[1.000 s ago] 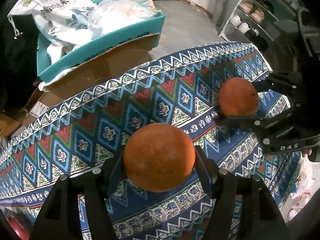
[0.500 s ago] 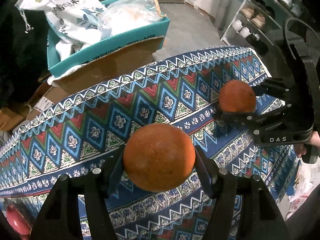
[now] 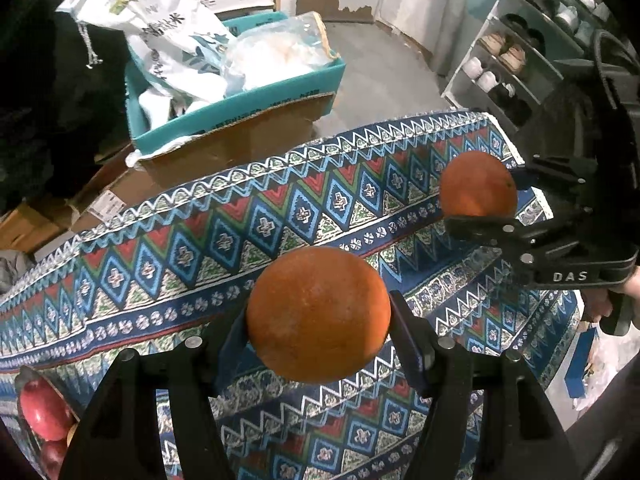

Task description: Organize fruits

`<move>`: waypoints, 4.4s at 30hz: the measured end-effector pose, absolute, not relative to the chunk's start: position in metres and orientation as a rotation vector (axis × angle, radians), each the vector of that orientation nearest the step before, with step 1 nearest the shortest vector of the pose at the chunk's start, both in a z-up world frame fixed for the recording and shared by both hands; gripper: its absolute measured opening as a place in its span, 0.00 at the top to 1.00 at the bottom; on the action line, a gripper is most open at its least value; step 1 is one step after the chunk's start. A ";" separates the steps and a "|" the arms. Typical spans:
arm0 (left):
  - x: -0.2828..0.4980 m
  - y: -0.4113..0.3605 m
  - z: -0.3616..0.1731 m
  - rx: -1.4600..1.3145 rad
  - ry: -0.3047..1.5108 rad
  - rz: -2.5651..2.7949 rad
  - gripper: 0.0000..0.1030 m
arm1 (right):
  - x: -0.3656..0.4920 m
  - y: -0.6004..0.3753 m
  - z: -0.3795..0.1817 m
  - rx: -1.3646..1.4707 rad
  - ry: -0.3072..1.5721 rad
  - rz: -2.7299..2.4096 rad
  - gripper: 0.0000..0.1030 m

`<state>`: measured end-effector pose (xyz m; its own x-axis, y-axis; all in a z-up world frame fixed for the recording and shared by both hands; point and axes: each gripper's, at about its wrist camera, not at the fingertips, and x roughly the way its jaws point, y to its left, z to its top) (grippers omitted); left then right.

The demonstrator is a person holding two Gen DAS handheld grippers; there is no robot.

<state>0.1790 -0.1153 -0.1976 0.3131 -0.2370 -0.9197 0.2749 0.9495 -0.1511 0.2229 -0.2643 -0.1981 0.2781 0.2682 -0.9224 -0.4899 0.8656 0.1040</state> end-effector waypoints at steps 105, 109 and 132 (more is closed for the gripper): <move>-0.006 0.181 -0.216 -0.329 1.195 0.128 0.33 | 0.149 0.128 -0.205 -0.456 1.279 0.953 0.30; -0.002 0.197 -0.210 -0.371 1.168 0.165 0.33 | 0.147 0.129 -0.201 -0.467 1.271 0.960 0.30; -0.011 0.225 -0.137 -0.431 1.001 0.269 0.24 | 0.101 0.072 -0.085 -0.375 0.994 0.919 0.28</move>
